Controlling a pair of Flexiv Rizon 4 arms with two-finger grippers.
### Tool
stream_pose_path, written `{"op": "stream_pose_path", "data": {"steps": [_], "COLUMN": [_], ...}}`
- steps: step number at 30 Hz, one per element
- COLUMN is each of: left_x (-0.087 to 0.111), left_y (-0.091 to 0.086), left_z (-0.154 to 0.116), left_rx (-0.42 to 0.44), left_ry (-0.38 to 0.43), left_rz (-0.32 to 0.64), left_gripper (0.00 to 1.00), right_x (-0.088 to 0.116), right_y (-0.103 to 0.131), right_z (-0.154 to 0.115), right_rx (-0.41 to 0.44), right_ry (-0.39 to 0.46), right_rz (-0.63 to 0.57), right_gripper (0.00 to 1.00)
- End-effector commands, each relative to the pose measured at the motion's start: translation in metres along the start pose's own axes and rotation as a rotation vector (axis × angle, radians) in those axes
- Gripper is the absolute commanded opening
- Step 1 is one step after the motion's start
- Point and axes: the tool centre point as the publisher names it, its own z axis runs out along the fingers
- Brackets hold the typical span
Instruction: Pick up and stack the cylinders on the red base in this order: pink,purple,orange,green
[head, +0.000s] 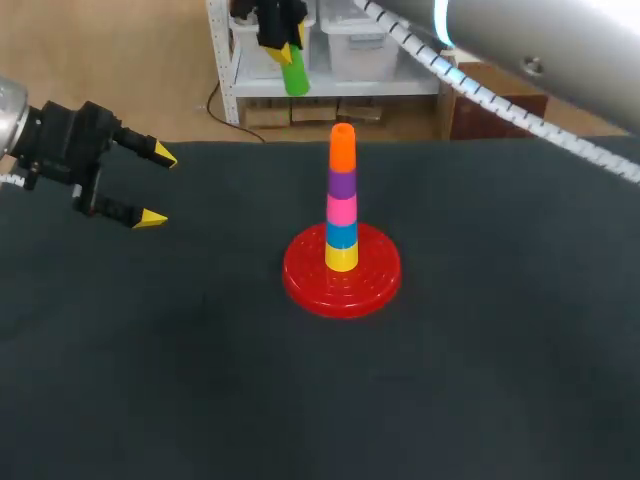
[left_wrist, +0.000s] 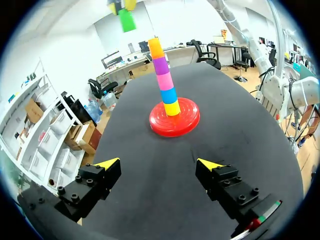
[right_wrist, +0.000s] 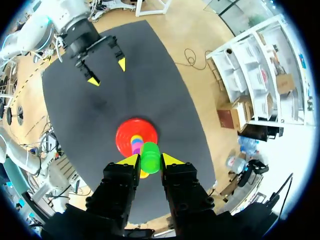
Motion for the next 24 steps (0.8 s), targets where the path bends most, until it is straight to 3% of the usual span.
{"op": "stream_pose_path", "data": {"steps": [1, 9, 17, 24], "left_x": [0.001, 0.001, 0.001, 0.001], "left_y": [-0.002, -0.002, -0.002, -0.002], "left_z": [0.0, 0.0, 0.0, 0.0], "left_rx": [-0.005, -0.005, -0.005, -0.005], "left_ry": [-0.002, -0.002, -0.002, -0.002], "left_rz": [0.003, 0.003, 0.003, 0.003], "left_gripper": [1.0, 1.0, 1.0, 1.0], "right_x": [0.028, 0.044, 0.048, 0.049], "right_y": [0.012, 0.02, 0.028, 0.028], "right_z": [0.01, 0.011, 0.012, 0.018], "right_rx": [0.034, 0.042, 0.024, -0.012], "right_ry": [-0.263, -0.292, -0.357, -0.357], "right_rz": [0.019, 0.082, 0.113, 0.118], "right_gripper": [0.0, 0.0, 0.0, 0.0]}}
